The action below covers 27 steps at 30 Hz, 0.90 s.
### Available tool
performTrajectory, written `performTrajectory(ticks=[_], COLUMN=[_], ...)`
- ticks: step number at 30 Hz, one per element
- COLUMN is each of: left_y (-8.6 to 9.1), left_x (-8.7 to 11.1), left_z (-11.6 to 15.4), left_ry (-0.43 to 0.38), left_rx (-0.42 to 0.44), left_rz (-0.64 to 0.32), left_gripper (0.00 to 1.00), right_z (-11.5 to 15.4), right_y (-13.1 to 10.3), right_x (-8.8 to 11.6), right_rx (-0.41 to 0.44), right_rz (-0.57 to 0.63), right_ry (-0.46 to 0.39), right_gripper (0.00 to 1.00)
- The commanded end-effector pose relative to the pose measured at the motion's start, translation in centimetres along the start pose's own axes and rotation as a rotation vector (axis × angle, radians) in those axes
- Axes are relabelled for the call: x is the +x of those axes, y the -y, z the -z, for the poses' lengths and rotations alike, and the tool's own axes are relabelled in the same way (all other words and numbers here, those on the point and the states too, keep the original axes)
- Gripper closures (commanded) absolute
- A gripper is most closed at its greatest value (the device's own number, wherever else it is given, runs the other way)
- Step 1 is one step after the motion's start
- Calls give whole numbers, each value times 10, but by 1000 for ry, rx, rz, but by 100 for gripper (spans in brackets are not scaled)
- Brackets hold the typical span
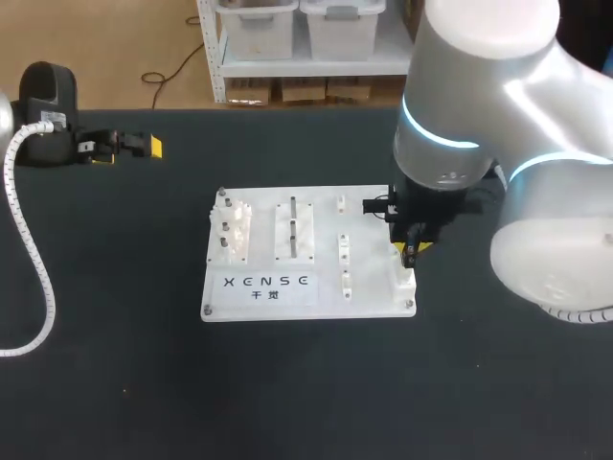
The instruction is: Insert the USB connector, Ethernet cable, and multi-pin plug into their matching sockets one by one.
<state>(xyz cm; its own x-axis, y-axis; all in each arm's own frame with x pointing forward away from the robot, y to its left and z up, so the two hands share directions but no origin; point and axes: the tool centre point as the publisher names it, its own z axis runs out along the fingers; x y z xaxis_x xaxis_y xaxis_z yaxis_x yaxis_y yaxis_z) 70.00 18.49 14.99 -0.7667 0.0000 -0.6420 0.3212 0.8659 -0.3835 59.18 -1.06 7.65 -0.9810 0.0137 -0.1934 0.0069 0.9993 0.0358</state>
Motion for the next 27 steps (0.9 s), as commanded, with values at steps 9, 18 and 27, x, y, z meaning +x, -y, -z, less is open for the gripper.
performTrajectory(ticks=[9, 18, 27], left_y=[0, 0, 0], left_x=[0, 0, 0], left_z=[0, 0, 0], left_ry=[0, 0, 0], left_rx=[0, 0, 0], left_rz=[0, 0, 0], left_gripper=[0, 0, 0], right_z=[-3, -4, -6], right_y=[-3, -4, -4], right_x=[-1, -3, -1], right_rx=[3, 10, 12], right_rz=[1, 1, 1], right_ry=[-3, -2, -8], right_gripper=[100, 100, 100])
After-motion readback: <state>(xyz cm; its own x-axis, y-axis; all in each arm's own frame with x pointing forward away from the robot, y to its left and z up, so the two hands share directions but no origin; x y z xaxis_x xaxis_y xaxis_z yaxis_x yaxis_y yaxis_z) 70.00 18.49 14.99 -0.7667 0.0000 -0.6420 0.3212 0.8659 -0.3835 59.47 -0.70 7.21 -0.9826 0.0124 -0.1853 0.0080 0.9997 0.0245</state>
